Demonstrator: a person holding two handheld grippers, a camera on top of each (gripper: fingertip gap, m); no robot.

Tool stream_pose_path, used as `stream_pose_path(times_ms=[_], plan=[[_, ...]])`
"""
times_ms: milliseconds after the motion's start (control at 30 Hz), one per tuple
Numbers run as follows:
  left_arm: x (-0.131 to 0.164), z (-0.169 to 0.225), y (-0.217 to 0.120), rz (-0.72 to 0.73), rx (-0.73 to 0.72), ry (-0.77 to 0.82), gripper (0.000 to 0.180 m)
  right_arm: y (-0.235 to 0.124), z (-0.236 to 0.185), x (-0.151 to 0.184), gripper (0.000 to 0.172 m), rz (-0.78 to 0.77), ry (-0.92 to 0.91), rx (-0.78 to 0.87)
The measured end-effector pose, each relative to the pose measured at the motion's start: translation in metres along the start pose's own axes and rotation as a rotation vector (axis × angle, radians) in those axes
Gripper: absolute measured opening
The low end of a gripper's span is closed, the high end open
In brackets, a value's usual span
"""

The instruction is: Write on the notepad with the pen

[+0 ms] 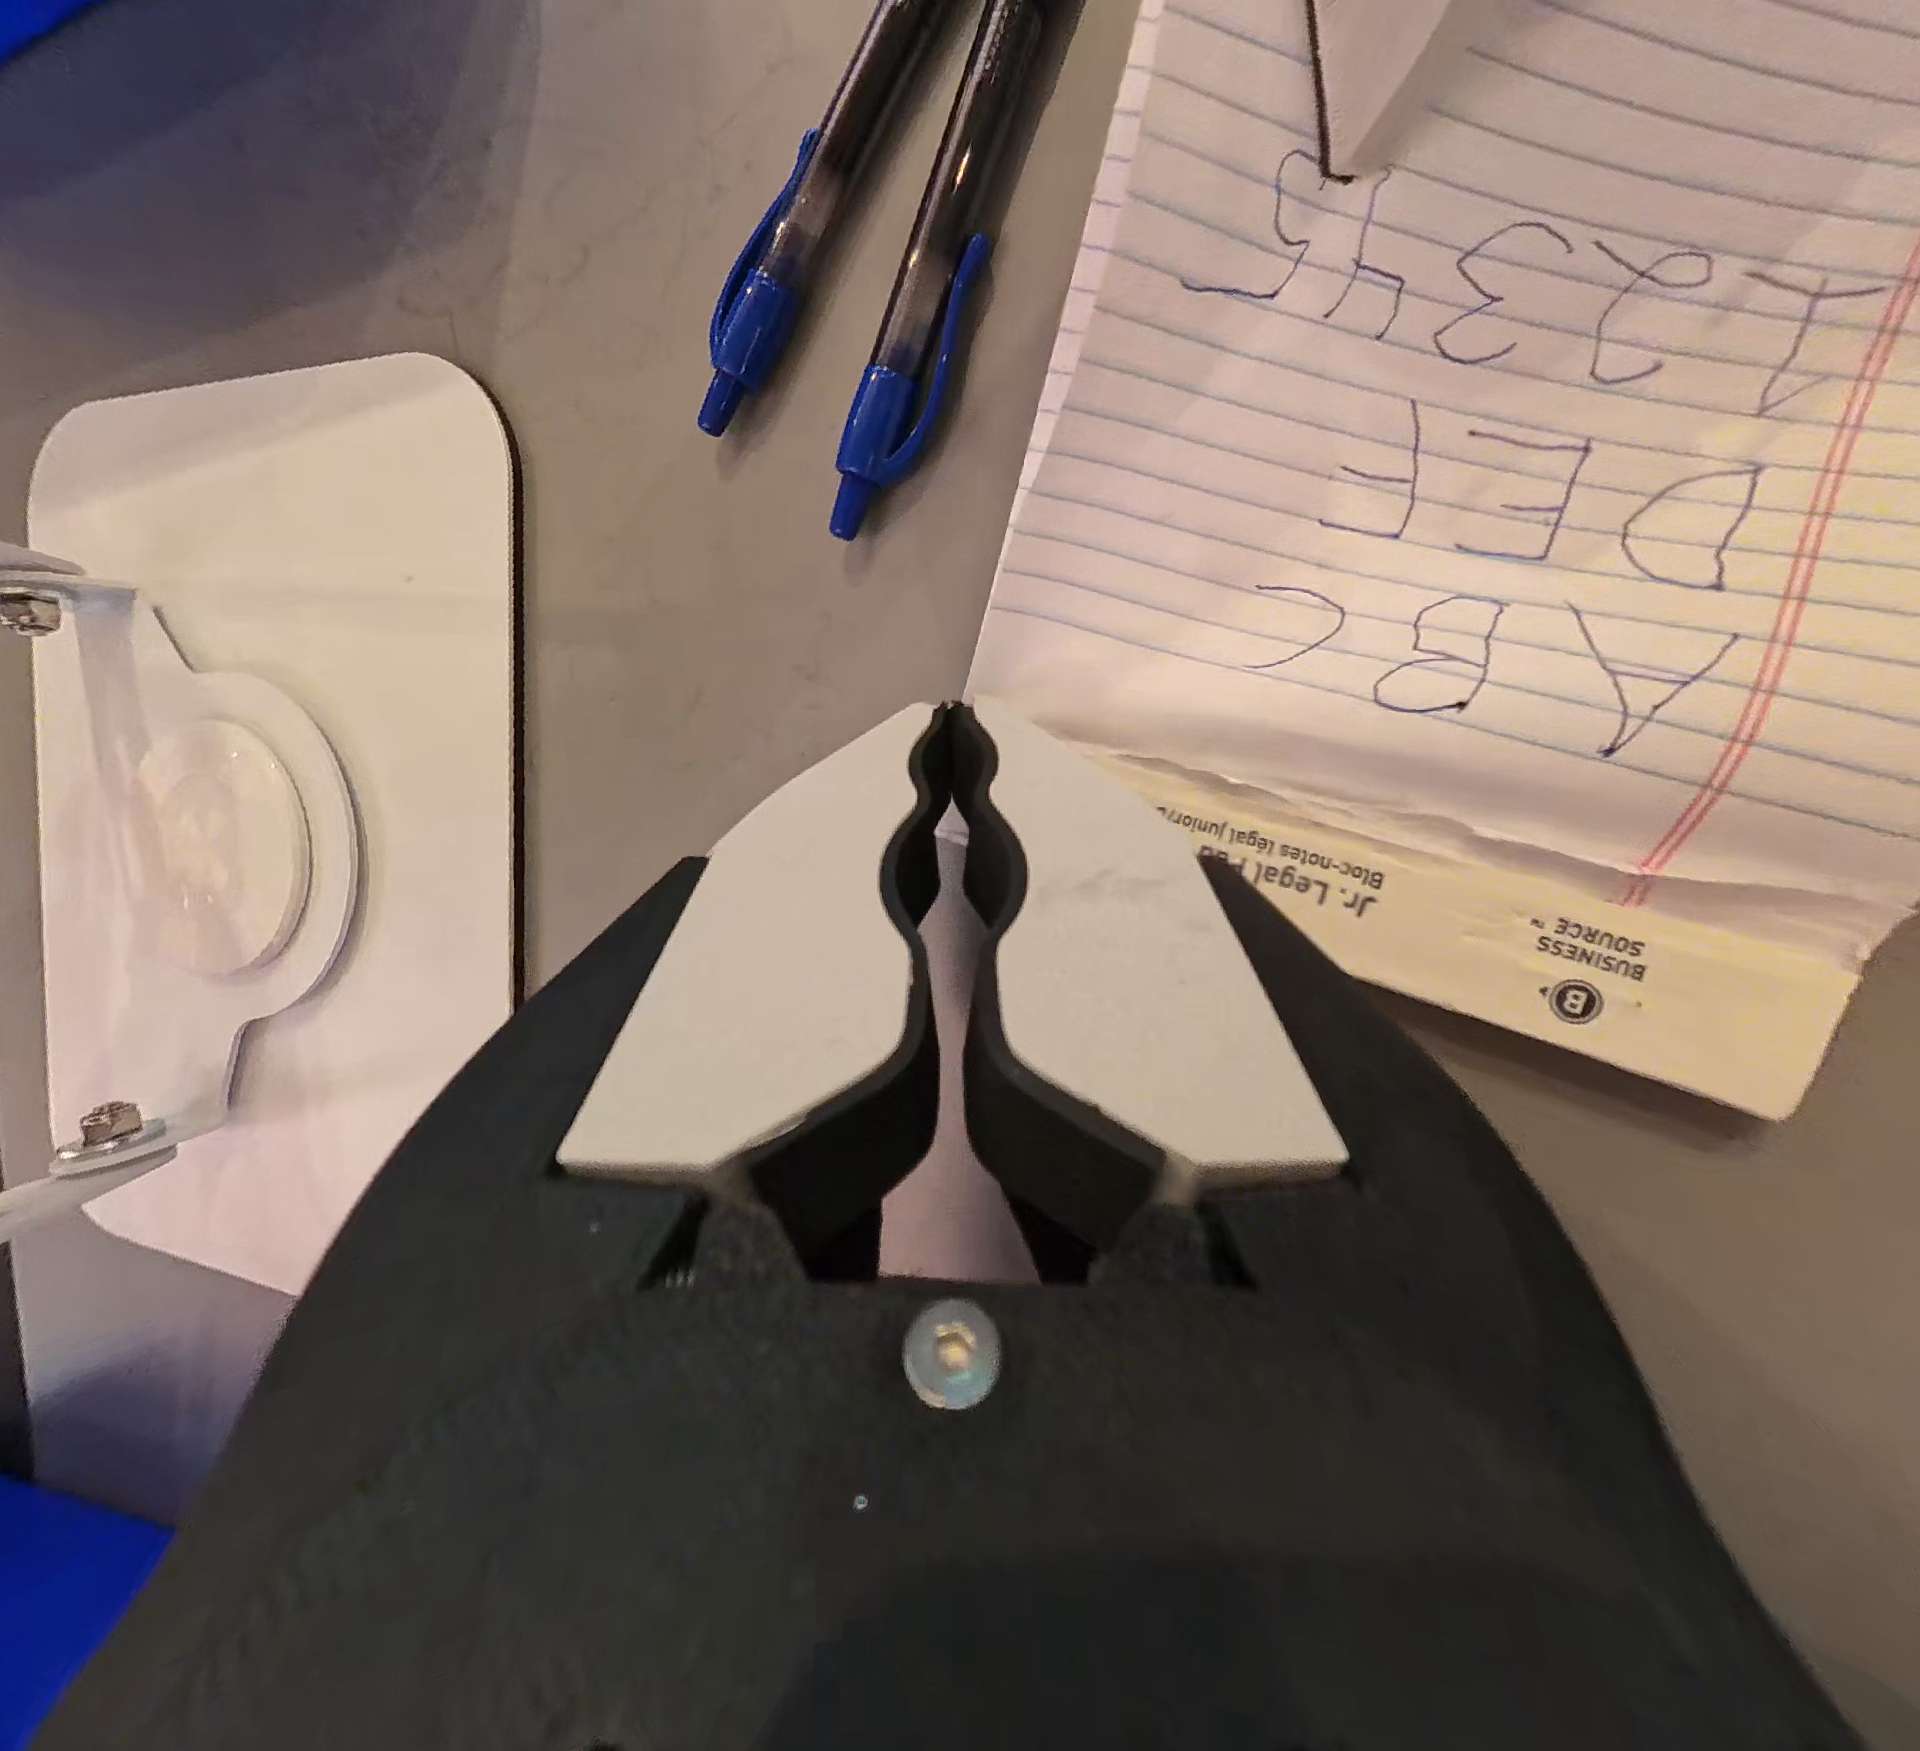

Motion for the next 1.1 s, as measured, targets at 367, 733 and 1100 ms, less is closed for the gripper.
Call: stream_pose_path(times_ms=[367,733,1100], plan=[[0.000,0.004,0.002,0.008,-0.064,-0.025,0.001,0.004,-0.019,0.016,0.001,0.043,0.028,0.060],[0.001,-0.005,-0.013,0.060,-0.068,-0.116,0.000,-0.008,-0.024,0.025,0.026,0.087,0.086,-0.075],[0.006,0.037,-0.013,0.039,0.105,-0.066,0.000,-0.010,-0.024,0.038,0.000,0.005,0.078,-0.077]])
Point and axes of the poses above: each gripper's, where its closed fingertips meet, y out along the fingers, x out of its underside, z = x × y across the jaws, the point moved 8 cm from there along -y, back along the fingers, and after that the axes turned 12 degrees about x, right-handed, at the moved point
